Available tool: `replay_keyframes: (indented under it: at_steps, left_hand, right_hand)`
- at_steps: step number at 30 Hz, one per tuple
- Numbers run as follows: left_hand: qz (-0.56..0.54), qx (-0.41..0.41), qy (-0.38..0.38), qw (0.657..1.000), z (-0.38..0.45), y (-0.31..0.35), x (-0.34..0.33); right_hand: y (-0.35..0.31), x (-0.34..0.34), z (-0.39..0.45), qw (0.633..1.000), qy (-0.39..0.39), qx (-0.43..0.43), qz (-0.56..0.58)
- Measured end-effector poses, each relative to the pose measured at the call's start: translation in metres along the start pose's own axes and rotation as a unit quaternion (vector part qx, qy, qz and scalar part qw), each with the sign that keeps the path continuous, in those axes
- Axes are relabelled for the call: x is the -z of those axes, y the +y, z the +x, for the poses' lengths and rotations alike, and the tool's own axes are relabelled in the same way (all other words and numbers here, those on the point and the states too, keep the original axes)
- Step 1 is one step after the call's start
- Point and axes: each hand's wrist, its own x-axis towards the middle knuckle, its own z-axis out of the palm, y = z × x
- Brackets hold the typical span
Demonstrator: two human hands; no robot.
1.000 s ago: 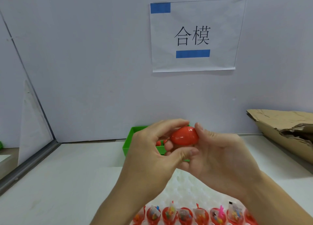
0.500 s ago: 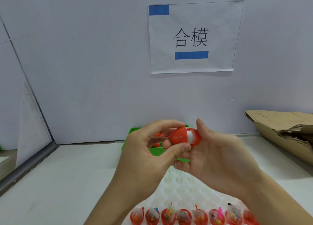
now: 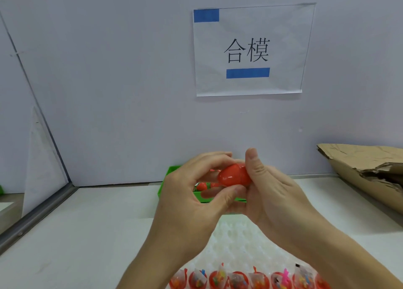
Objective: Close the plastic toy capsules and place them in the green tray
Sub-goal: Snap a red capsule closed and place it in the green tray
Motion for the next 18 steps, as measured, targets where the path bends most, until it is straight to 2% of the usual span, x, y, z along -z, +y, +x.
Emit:
replay_keyframes:
  at_steps: [3, 4, 6, 9, 13, 18]
  left_hand:
    - [0.028, -0.021, 0.016, 0.999, 0.000, 0.000, -0.002]
    - [0.036, -0.022, 0.020, 0.999, 0.000, 0.000, -0.002]
    - [0.033, -0.017, 0.026, 0.999, -0.001, -0.001, -0.001]
    - [-0.002, -0.014, 0.026, 1.000, -0.001, -0.001, -0.002]
    - [-0.054, -0.004, 0.038, 0.998, 0.000, -0.001, -0.002]
    - [-0.081, 0.006, 0.048, 0.996, 0.002, -0.005, 0.000]
  right_hand:
    - [0.001, -0.001, -0.003, 0.977, 0.066, 0.035, -0.200]
    - [0.000, 0.000, -0.003, 0.968, 0.081, 0.041, -0.233]
    - [-0.003, 0.003, -0.002, 0.968, 0.072, 0.057, -0.233]
    - [-0.009, 0.004, 0.000, 0.981, 0.048, 0.078, -0.170]
    - [-0.014, 0.006, 0.000, 0.985, 0.056, 0.090, -0.134]
    - [-0.020, 0.003, -0.004, 0.966, 0.081, 0.123, -0.211]
